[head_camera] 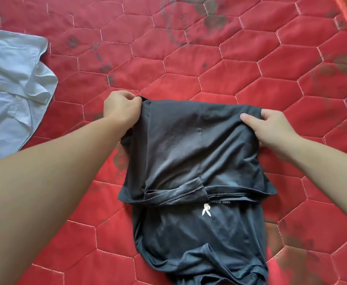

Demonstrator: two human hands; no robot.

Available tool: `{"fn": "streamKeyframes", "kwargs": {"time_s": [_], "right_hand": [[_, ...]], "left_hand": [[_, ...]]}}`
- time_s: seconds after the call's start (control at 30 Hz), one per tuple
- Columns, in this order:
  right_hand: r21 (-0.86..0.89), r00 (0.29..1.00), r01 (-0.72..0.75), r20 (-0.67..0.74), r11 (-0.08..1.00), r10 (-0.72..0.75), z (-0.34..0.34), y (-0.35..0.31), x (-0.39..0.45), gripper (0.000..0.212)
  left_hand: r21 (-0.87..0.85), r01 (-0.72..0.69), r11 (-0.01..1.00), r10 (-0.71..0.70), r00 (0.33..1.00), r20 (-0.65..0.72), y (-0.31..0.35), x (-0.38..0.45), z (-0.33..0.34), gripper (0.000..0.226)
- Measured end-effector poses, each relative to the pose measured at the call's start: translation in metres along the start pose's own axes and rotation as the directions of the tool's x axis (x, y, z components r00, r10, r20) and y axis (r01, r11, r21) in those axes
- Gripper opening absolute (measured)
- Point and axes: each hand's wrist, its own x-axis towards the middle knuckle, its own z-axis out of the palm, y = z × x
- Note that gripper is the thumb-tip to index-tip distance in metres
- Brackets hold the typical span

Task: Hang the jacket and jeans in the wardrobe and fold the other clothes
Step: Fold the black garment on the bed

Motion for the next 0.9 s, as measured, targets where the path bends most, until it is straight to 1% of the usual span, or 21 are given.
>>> {"fn": "streamKeyframes", "kwargs": {"time_s": [0.03, 0.1, 0.13, 0.2, 0.27, 0.3, 0.33, 0.37, 0.4, 0.43, 0.47, 0.53, 0.57, 0.6, 0.63, 0.7, 0.73, 0.77, 0.8, 0.83, 0.9], "right_hand": [[-0.020, 1.000, 0.000, 0.001, 1.000, 0.001, 0.000, 0.001, 0.001, 0.016], [-0.033, 1.000, -0.009, 0.006, 0.999, 0.010, -0.001, 0.001, 0.002, 0.018], [-0.034, 1.000, -0.010, 0.008, 0.999, 0.010, -0.001, 0.001, 0.003, 0.018], [-0.033, 1.000, -0.017, 0.015, 0.999, 0.018, 0.000, 0.002, 0.004, 0.018], [-0.011, 0.999, -0.036, 0.020, 0.999, 0.036, -0.001, 0.001, 0.004, 0.018], [0.018, 0.999, -0.048, 0.015, 0.999, 0.048, 0.000, 0.001, 0.004, 0.018], [0.058, 0.998, -0.057, 0.001, 0.997, 0.057, 0.001, 0.000, 0.005, 0.018], [0.120, 0.998, -0.061, -0.026, 0.991, 0.065, 0.001, 0.000, 0.005, 0.017], [0.192, 0.995, -0.068, -0.063, 0.979, 0.081, 0.002, -0.001, 0.005, 0.018], [0.242, 0.990, -0.066, -0.102, 0.968, 0.093, 0.003, -0.002, 0.005, 0.018], [0.232, 0.987, -0.052, -0.134, 0.971, 0.085, 0.004, -0.002, 0.004, 0.018], [0.058, 0.979, 0.012, -0.203, 0.998, 0.000, 0.006, -0.002, 0.002, 0.020], [-0.024, 0.966, 0.038, -0.255, 0.999, -0.043, 0.007, -0.002, 0.001, 0.022], [-0.076, 0.950, 0.041, -0.307, 0.996, -0.063, 0.009, -0.004, 0.000, 0.026], [-0.104, 0.933, 0.039, -0.353, 0.994, -0.074, 0.012, -0.007, -0.002, 0.030], [-0.164, 0.925, 0.030, -0.369, 0.986, -0.089, 0.017, -0.009, -0.003, 0.033], [-0.191, 0.932, 0.026, -0.351, 0.981, -0.093, 0.020, -0.011, -0.004, 0.032], [-0.212, 0.938, 0.026, -0.333, 0.977, -0.097, 0.023, -0.012, -0.004, 0.029], [-0.231, 0.943, 0.023, -0.319, 0.973, -0.098, 0.024, -0.012, -0.003, 0.026], [-0.245, 0.945, 0.028, -0.309, 0.969, -0.106, 0.024, -0.012, -0.002, 0.025], [-0.247, 0.952, 0.032, -0.288, 0.968, -0.105, 0.021, -0.012, -0.002, 0.026]], "left_hand": [[-0.066, 0.060, 0.996, -0.058, 0.998, 0.026, 0.003, 0.001, 0.001, 0.015], [-0.261, 0.303, 0.917, -0.268, 0.950, 0.159, 0.007, 0.004, 0.000, 0.017], [-0.362, 0.415, 0.835, -0.328, 0.903, 0.277, 0.007, 0.007, -0.003, 0.020], [-0.513, 0.559, 0.651, -0.336, 0.819, 0.465, 0.005, 0.008, -0.010, 0.030], [-0.609, 0.588, 0.533, -0.326, 0.806, 0.494, 0.000, 0.006, -0.012, 0.046], [-0.659, 0.574, 0.486, -0.337, 0.819, 0.465, -0.001, 0.003, -0.011, 0.054], [-0.703, 0.546, 0.456, -0.352, 0.836, 0.421, -0.001, -0.001, -0.010, 0.054], [-0.731, 0.510, 0.454, -0.380, 0.853, 0.359, -0.003, -0.002, -0.007, 0.046], [-0.724, 0.477, 0.498, -0.405, 0.866, 0.291, -0.003, -0.001, -0.005, 0.036], [-0.666, 0.455, 0.591, -0.410, 0.880, 0.238, -0.004, -0.002, -0.004, 0.035], [-0.560, 0.437, 0.704, -0.394, 0.896, 0.204, -0.003, -0.003, -0.003, 0.040], [-0.340, 0.309, 0.888, -0.289, 0.951, 0.110, 0.001, -0.009, -0.001, 0.054], [-0.221, 0.184, 0.958, -0.177, 0.983, 0.054, 0.004, -0.014, -0.001, 0.059], [-0.079, 0.058, 0.995, -0.056, 0.998, 0.021, 0.004, -0.019, -0.001, 0.061], [0.056, -0.028, 0.998, 0.026, 0.999, 0.023, 0.005, -0.022, -0.001, 0.059], [0.221, -0.080, 0.972, 0.063, 0.995, 0.080, 0.003, -0.019, -0.001, 0.047], [0.239, -0.081, 0.968, 0.058, 0.993, 0.100, 0.003, -0.018, -0.001, 0.043], [0.198, -0.074, 0.977, 0.050, 0.991, 0.121, 0.004, -0.017, -0.002, 0.040], [0.074, -0.041, 0.996, 0.031, 0.990, 0.139, 0.005, -0.018, -0.003, 0.038], [-0.110, 0.035, 0.993, -0.016, 0.985, 0.171, 0.005, -0.017, -0.004, 0.036], [-0.423, 0.241, 0.873, -0.134, 0.954, 0.267, -0.003, -0.012, -0.002, 0.032]]}}
